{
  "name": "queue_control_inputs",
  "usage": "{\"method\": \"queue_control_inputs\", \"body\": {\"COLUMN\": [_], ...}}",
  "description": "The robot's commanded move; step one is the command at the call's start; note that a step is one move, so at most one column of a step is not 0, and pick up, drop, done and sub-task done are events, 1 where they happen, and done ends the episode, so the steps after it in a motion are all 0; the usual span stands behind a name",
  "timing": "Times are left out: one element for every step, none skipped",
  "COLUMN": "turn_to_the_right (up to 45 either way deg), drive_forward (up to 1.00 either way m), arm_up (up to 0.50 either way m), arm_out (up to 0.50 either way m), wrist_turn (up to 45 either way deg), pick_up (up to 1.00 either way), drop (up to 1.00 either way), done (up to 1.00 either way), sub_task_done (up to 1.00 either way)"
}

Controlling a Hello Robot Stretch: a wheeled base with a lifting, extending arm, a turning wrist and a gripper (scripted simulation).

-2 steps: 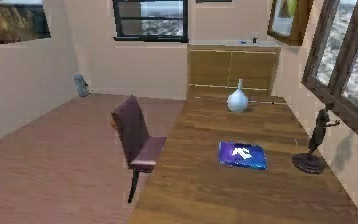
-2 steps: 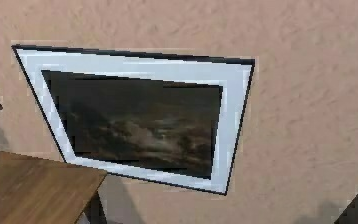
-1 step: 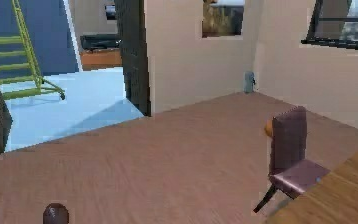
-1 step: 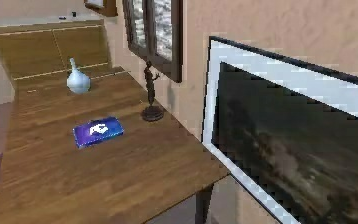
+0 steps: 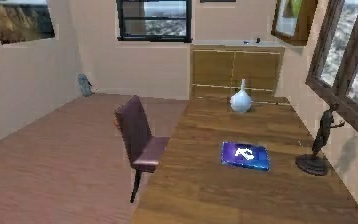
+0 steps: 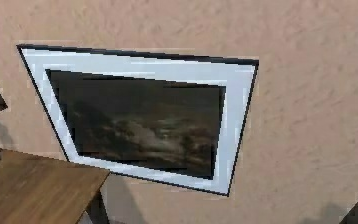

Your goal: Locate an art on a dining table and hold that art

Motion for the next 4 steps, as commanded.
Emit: {"method": "queue_control_inputs", "body": {"turn_to_the_right": [45.0,24.0,0.0,-45.0], "drive_forward": [0.00,0.00,0.35,0.00], "arm_up": [0.00,0.00,0.00,0.00], "arm_out": [0.00,0.00,0.00,0.00], "wrist_turn": [0.0,0.0,0.0,0.0], "pick_up": [0.00,0.00,0.00,0.00], "drop": [0.00,0.00,0.00,0.00], "done": [0.00,0.00,0.00,0.00], "sub_task_done": [0.00,0.00,0.00,0.00]}}
